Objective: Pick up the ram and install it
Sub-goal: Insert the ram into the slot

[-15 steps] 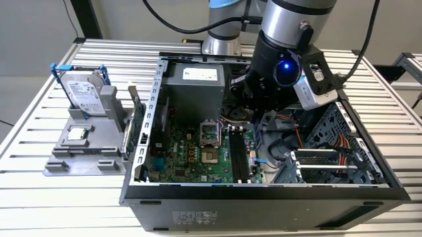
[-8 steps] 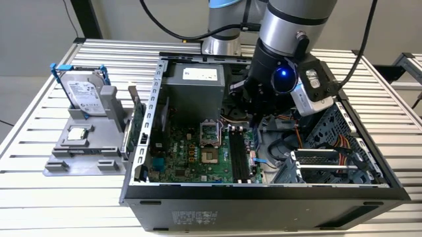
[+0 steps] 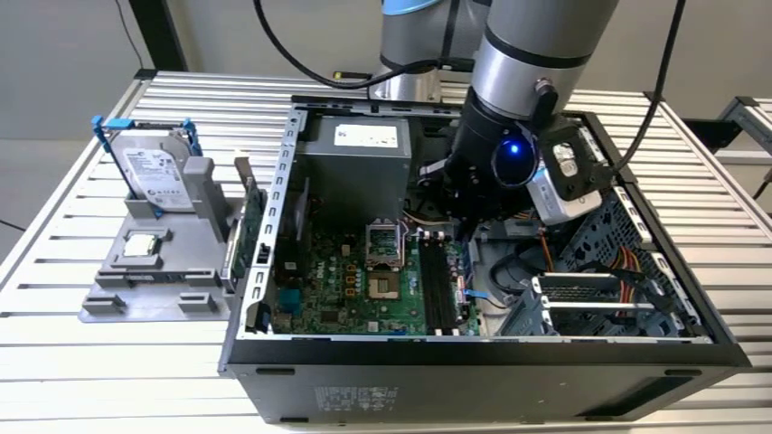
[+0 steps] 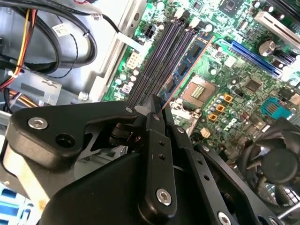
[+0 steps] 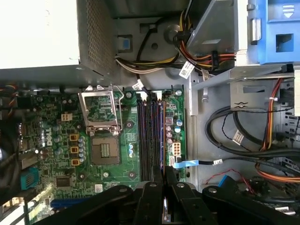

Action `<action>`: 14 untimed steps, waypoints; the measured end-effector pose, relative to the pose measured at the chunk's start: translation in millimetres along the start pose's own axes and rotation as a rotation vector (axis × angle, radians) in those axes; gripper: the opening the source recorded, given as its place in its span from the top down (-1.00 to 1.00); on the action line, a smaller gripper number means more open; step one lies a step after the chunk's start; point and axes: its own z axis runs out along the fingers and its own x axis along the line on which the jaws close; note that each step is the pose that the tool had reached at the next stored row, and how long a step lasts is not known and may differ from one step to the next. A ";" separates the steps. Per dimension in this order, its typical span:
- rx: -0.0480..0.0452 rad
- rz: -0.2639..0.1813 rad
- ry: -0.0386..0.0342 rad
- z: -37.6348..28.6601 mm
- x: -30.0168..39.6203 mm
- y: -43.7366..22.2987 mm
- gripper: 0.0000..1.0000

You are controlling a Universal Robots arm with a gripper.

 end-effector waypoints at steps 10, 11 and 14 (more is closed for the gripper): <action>0.0000 -0.006 0.0000 17.3 -2.3 0.2 1.00; 0.0001 -0.007 0.0001 19.1 -2.4 0.1 1.00; 0.0002 -0.017 0.0000 24.4 -2.5 0.1 1.00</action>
